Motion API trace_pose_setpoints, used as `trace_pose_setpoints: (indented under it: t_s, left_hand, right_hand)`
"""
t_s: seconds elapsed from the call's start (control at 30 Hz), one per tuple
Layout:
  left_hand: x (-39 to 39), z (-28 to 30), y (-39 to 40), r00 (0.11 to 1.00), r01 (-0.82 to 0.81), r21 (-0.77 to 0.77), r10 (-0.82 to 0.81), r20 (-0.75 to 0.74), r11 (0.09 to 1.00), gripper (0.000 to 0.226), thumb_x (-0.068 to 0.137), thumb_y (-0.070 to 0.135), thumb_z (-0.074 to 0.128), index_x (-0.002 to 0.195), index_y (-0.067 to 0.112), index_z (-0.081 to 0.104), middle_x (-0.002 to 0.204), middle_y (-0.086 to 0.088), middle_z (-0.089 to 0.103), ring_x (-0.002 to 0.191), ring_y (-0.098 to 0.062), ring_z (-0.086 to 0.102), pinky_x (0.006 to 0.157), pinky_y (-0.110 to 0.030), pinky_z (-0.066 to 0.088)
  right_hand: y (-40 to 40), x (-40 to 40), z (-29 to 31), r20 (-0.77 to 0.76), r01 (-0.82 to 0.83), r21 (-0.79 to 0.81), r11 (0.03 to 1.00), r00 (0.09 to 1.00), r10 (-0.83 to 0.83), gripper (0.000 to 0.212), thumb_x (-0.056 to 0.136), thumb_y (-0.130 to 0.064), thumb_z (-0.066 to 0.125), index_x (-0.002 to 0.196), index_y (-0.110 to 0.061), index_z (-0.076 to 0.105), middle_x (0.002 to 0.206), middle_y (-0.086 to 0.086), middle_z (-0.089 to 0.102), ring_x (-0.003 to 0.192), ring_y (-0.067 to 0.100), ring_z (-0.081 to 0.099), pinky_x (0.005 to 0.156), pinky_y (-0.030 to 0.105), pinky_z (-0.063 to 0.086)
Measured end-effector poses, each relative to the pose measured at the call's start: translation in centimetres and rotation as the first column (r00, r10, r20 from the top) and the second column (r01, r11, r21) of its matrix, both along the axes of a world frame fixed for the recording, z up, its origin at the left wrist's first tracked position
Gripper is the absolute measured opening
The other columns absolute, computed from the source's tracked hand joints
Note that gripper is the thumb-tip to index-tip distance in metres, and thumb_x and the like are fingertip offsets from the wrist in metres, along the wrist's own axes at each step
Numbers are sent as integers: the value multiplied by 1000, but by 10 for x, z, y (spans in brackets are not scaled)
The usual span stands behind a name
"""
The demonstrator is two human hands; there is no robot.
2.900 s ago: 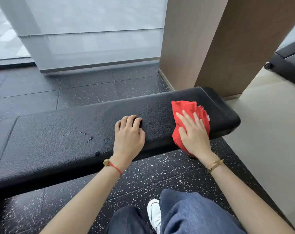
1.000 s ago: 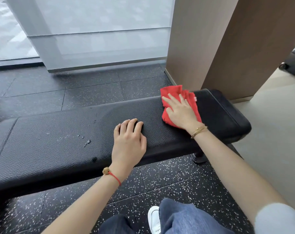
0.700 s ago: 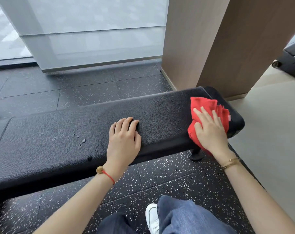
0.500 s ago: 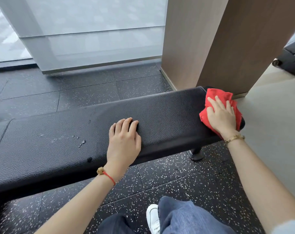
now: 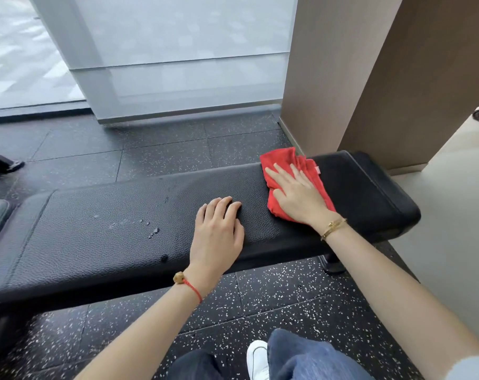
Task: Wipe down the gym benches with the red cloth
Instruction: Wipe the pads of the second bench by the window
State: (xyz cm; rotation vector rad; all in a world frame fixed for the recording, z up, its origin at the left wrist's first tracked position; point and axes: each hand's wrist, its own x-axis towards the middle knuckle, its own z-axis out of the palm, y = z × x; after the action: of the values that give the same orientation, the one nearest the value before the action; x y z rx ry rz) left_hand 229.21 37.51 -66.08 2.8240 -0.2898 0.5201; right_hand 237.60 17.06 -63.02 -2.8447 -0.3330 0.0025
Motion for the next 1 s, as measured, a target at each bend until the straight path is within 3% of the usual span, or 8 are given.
trace_pose_setpoints:
  t_s: [0.13,0.23,0.43,0.6,0.77,0.9,1.0]
  left_hand:
    - [-4,13,7,999,21,-99,-17,48,995,32,90,15,52,121,10,62,129,-7,60,123,-29,52,109,-46,38]
    - [-10,23,34,993,-4,-114,17,115,993,30,90,16,52,117,12,64,124,-3,63,120,-26,55,107,-42,40]
    - [-32,17,151,950,-289,-85,297,97,954,34,86,8,61,120,13,62,121,-5,65,117,-29,56,103,-44,40]
    - [-47,8,221,906,-421,-74,423,22,904,36,88,20,46,119,12,62,121,-9,64,117,-31,55,100,-48,40]
    - [-45,2,228,902,-425,-133,432,27,896,36,86,24,46,117,14,64,122,-7,63,120,-29,52,103,-48,39]
    - [-45,-2,229,899,-426,-154,436,41,892,37,86,25,46,118,16,63,123,-4,62,121,-26,51,105,-48,38]
    - [-44,-3,228,894,-432,-168,445,48,886,37,85,24,47,117,15,64,122,-3,62,120,-26,51,105,-48,38]
  right_hand:
    - [11,-44,-2,29,-180,-11,984,983,180,56,97,-28,40,150,-37,25,160,-12,16,150,24,6,123,40,3]
    - [16,-41,0,2,-167,38,985,986,167,55,97,-27,39,149,-37,26,160,-14,16,150,23,4,123,40,2]
    - [92,6,4,-42,-126,39,991,991,128,52,100,-31,31,151,-34,23,162,-9,12,150,29,1,122,42,-4]
    - [186,-14,1,-11,-350,0,937,937,350,54,99,-31,32,152,-33,22,162,-8,12,150,29,1,122,42,-4]
    - [175,-73,-1,48,-597,-41,801,800,598,56,95,-35,35,150,-37,24,160,-12,17,150,24,5,123,41,4]
    - [145,-65,0,39,-496,16,868,868,495,55,96,-30,40,149,-39,27,159,-16,19,150,21,7,123,38,3]
    - [174,-36,4,-20,-348,7,938,937,348,53,99,-30,36,150,-38,23,161,-13,12,150,26,1,122,41,0]
